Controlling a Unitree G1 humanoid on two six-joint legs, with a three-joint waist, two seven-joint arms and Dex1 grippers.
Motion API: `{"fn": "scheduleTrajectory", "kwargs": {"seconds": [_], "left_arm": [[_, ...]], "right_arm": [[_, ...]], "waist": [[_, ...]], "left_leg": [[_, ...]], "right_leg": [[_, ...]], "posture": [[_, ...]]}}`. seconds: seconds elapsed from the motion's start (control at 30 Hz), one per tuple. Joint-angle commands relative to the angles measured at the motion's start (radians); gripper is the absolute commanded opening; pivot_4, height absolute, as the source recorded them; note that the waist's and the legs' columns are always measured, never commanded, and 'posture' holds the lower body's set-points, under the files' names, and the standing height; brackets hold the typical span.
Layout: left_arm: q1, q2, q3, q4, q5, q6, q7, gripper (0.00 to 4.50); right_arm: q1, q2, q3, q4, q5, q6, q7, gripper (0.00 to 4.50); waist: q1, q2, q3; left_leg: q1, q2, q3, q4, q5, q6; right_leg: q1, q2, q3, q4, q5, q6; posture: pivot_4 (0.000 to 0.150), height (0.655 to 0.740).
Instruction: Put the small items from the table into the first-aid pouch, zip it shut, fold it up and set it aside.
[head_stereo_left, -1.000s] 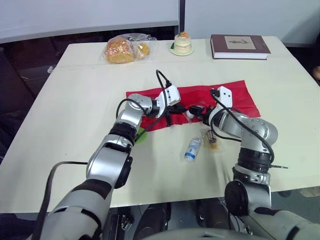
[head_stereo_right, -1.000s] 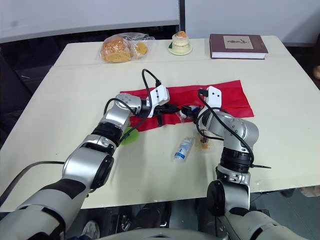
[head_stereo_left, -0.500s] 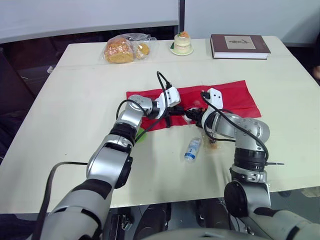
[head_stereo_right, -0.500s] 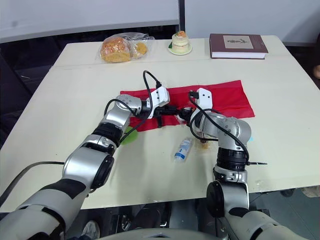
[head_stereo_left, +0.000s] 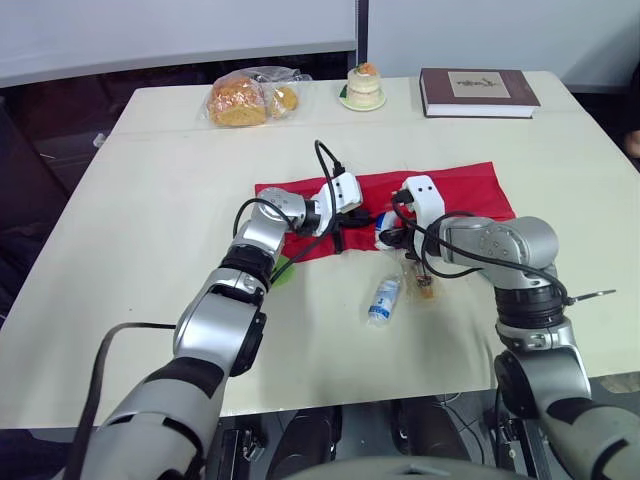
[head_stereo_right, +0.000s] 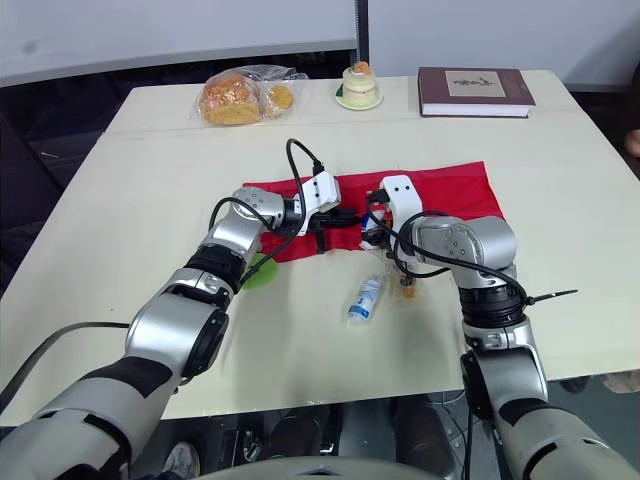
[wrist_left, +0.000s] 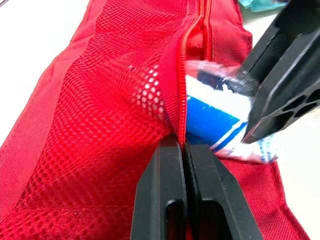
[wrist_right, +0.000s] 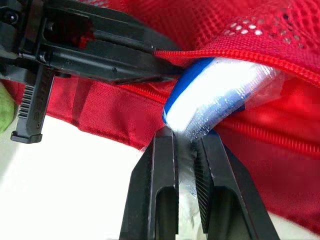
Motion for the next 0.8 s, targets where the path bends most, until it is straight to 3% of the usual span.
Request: {"fn": "scheduleTrajectory", "kwargs": {"seconds": [0.03,0.5,0.8], "left_arm": [[-0.018,-0.005,-0.009,-0.019,-0.002,-0.029,-0.016,0.0],[-0.005,-0.018,-0.012,-0.04,-0.013,-0.066,-0.03,0.0],[-0.02,-0.028,0.025,-0.03,-0.029,-0.131,0.049,0.0]], "right_arm": [[-0.047,-0.021,0.032,0.033,-0.025,-0.057,0.053,0.02],[-0.15,-0.061,0.114,0.167,-0.106,-0.106,0.192,0.02],[-0.129,-0.06,0.084,0.169,-0.105,-0.066,0.217,0.02]], "waist": [[0.002,0.0,0.0],[0.003,0.0,0.0],[0.01,0.0,0.0]], "left_leg": [[0.0,0.0,0.0,0.0,0.0,0.0],[0.0,0.0,0.0,0.0,0.0,0.0],[0.0,-0.001,0.0,0.001,0.0,0.0]], "right_leg": [[0.0,0.0,0.0,0.0,0.0,0.0],[0.0,0.0,0.0,0.0,0.0,0.0],[0.0,-0.001,0.0,0.0,0.0,0.0]], "posture": [[0.15,0.7289],[0.15,0.7289],[0.15,0.7289]]}}
